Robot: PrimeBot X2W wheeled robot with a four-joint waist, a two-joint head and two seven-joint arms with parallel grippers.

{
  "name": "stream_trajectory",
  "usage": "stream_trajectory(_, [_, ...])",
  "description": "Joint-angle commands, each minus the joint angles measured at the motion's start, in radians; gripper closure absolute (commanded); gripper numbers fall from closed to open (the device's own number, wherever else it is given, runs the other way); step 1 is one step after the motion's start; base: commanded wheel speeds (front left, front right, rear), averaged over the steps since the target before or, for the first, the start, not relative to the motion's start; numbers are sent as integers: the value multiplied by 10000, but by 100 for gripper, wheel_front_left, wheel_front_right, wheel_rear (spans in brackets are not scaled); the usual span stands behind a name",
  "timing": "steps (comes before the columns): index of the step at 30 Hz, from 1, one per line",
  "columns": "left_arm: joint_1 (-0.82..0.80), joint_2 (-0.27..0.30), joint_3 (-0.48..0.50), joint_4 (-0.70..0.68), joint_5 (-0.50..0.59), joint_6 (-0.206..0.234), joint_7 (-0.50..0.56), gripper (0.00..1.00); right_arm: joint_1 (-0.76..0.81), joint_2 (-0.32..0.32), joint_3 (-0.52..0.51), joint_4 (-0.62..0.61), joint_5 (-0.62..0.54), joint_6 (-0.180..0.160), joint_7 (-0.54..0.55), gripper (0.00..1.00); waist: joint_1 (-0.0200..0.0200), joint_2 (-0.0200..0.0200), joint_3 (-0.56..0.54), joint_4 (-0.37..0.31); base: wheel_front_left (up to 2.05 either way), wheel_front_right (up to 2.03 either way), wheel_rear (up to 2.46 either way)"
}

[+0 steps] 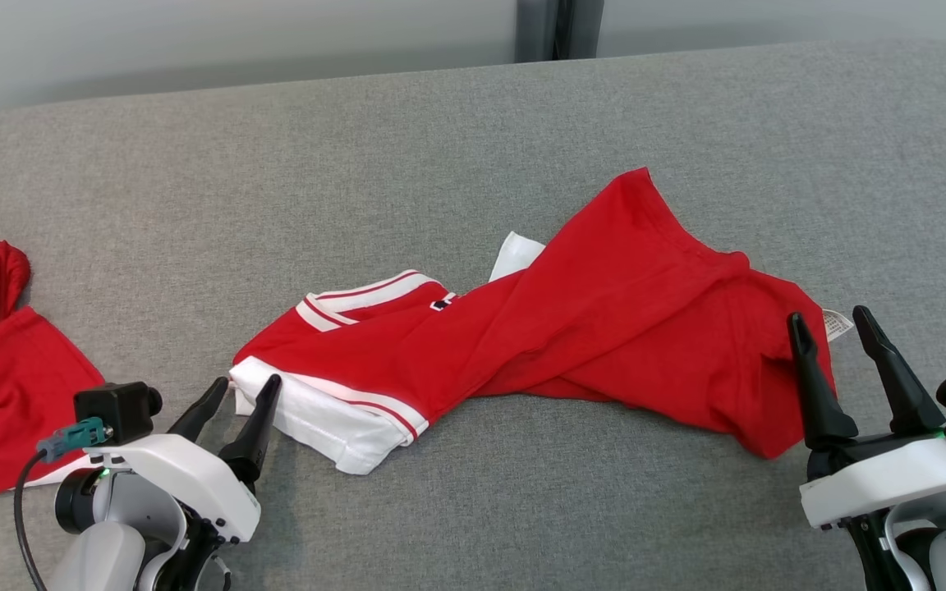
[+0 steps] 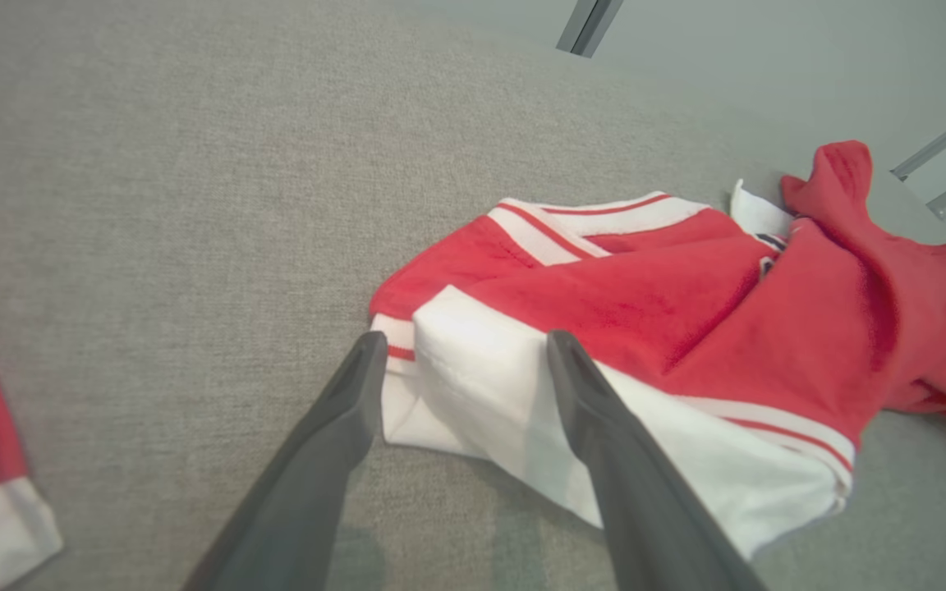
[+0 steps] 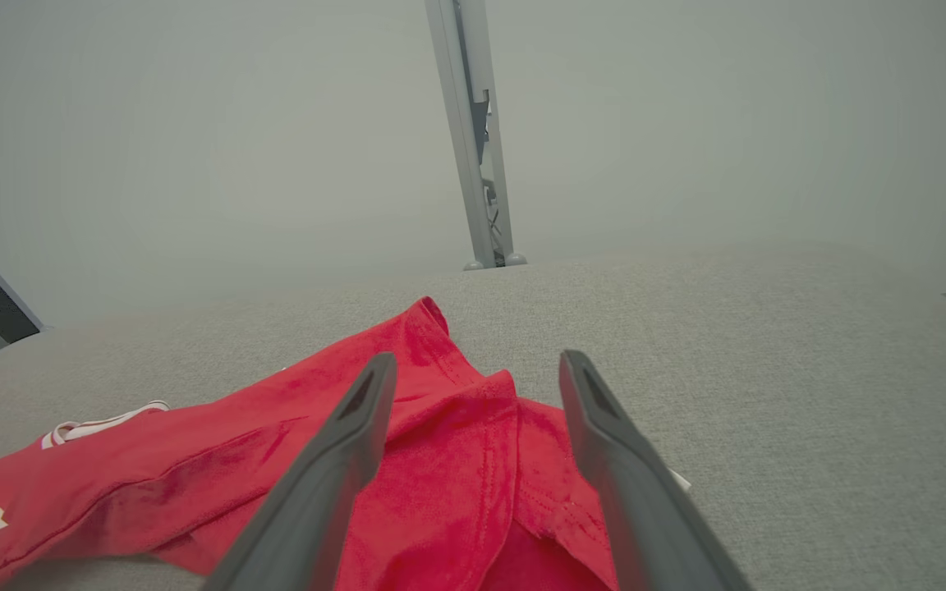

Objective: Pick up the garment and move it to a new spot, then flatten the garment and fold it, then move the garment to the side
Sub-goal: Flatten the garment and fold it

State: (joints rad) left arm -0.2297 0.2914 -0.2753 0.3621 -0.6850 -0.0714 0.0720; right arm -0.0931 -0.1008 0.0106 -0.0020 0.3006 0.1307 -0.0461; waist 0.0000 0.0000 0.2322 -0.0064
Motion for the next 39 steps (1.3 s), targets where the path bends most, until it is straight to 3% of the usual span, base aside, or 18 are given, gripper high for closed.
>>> stream_trajectory(1, [-198, -23, 37, 152, -180, -168, -41, 0, -122, -67, -7, 32, 51, 0, -78, 0, 0, 0, 11, -13, 0, 0, 0])
stream_trajectory(3, [-270, -49, -6, 286, -338, -273, -70, 100, -177, -94, -15, 48, 69, 0, -95, 0, 0, 0, 18, -13, 0, 0, 0])
stream_trajectory(12, [-430, 49, -172, 523, -332, -413, -460, 100, -338, -289, -426, 83, 216, 0, -111, 0, 0, 0, 13, 79, 0, 0, 0])
stream_trajectory(18, [-609, 50, -297, 460, -228, -437, -555, 100, -1038, -1330, -668, 778, 484, -1, 295, 0, 0, 0, 197, 362, 0, 0, 0])
stream_trajectory(25, [-1069, -45, -557, 417, -154, -495, -642, 100, -3118, -3040, 1631, 2647, 2061, 0, 1295, 0, 0, 0, 698, 851, 0, 0, 0])
stream_trajectory(35, [-1510, -160, -884, 586, -201, -543, -912, 100, -5047, -4157, 4418, 4385, 3921, -1, 2118, 0, 0, 0, 1155, 1121, 0, 0, 0])
stream_trajectory(36, [-1551, -163, -902, 610, -210, -549, -928, 100, -5177, -4233, 4683, 4492, 4117, -1, 2218, 7, 0, 0, 1182, 1135, 0, 0, 0])
stream_trajectory(37, [-1581, -168, -931, 632, -221, -554, -957, 100, -5295, -4329, 4942, 4570, 4301, 0, 2323, 55, 0, 0, 1207, 1150, 0, 0, 0])
stream_trajectory(38, [-1601, -174, -960, 658, -227, -559, -989, 100, -5409, -4406, 5168, 4605, 4497, 0, 2382, 67, 0, 0, 1229, 1163, 0, 0, 0])
stream_trajectory(39, [-1620, -180, -987, 684, -235, -565, -1030, 100, -5539, -4496, 5344, 4635, 4663, 0, 2377, 87, 0, 0, 1249, 1177, 0, 0, 0])
